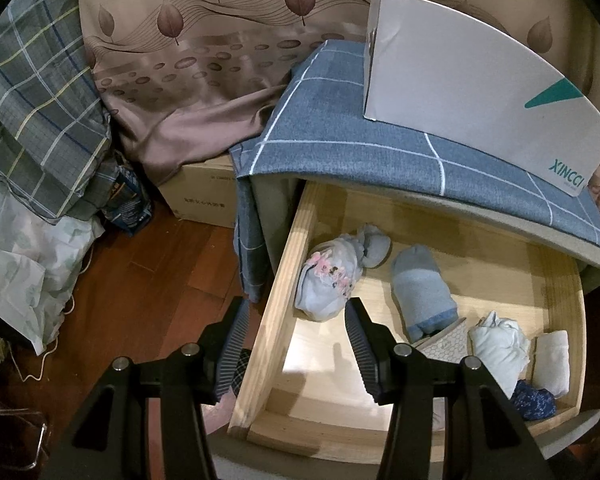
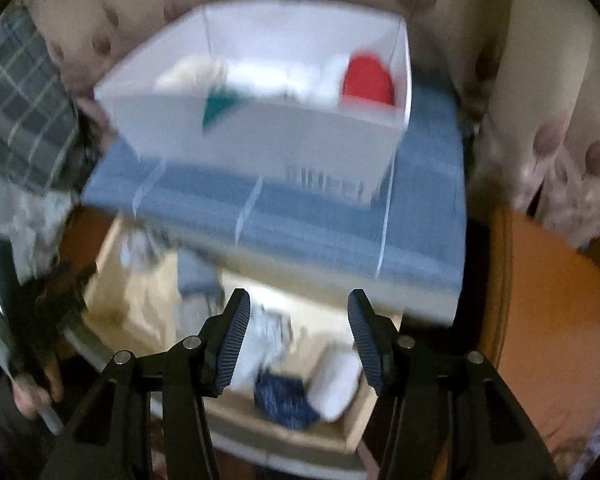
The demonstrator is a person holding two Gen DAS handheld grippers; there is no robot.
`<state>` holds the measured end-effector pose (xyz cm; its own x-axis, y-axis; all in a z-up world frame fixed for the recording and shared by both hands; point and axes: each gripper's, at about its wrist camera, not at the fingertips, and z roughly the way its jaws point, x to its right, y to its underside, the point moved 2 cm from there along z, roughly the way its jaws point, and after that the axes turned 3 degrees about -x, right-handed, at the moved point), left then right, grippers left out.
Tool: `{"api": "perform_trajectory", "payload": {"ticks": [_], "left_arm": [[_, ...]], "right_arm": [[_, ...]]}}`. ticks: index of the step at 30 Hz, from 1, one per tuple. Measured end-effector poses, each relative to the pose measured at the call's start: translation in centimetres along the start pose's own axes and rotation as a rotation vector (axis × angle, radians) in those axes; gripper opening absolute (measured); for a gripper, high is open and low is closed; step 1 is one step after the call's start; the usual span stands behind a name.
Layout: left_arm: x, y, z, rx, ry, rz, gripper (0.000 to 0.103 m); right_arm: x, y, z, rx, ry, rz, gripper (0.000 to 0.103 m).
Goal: Take underwear out of drawer
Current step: 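Grasp the white rolled underwear in the drawer with the right gripper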
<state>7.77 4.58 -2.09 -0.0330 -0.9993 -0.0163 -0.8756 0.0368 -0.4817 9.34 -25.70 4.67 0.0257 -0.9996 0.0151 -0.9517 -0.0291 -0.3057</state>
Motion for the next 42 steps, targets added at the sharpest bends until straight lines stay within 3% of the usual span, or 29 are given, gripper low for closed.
{"api": "perform_trajectory", "payload": {"ticks": [6,12,18,30,33,42], "left_arm": [[-0.1,0.0,0.1,-0.004,-0.002,0.001,0.051],[-0.2,-0.1,0.2,-0.008,-0.001,0.002,0.051],[-0.2,-0.1,0.3,-0.011,0.0,0.004,0.051],[-0.1,-0.1,0.3,-0.012,-0.002,0.005,0.051],[-0.1,-0.1,0.3,-0.012,-0.001,0.004,0.051],[0.1,0.2,0.4,-0.012,-0.008,0.013,0.051]], "right_arm": [[0.9,4.1,6.6,-0.195,0.029,0.049,0.045],[2.3,5.8,11.2,-0.299,0.073,0.098,0.042],[2.5,6.8,13.3,-0.342,0.098,0.098,0.042],[0.8,7.6,16.7,-0.377,0.216,-0.023,0.043],[0.3,7.9,16.9,-0.372,0.238,-0.03,0.033],[0.3,7.0,16.0,-0.316,0.085,0.124,0.025]]}}
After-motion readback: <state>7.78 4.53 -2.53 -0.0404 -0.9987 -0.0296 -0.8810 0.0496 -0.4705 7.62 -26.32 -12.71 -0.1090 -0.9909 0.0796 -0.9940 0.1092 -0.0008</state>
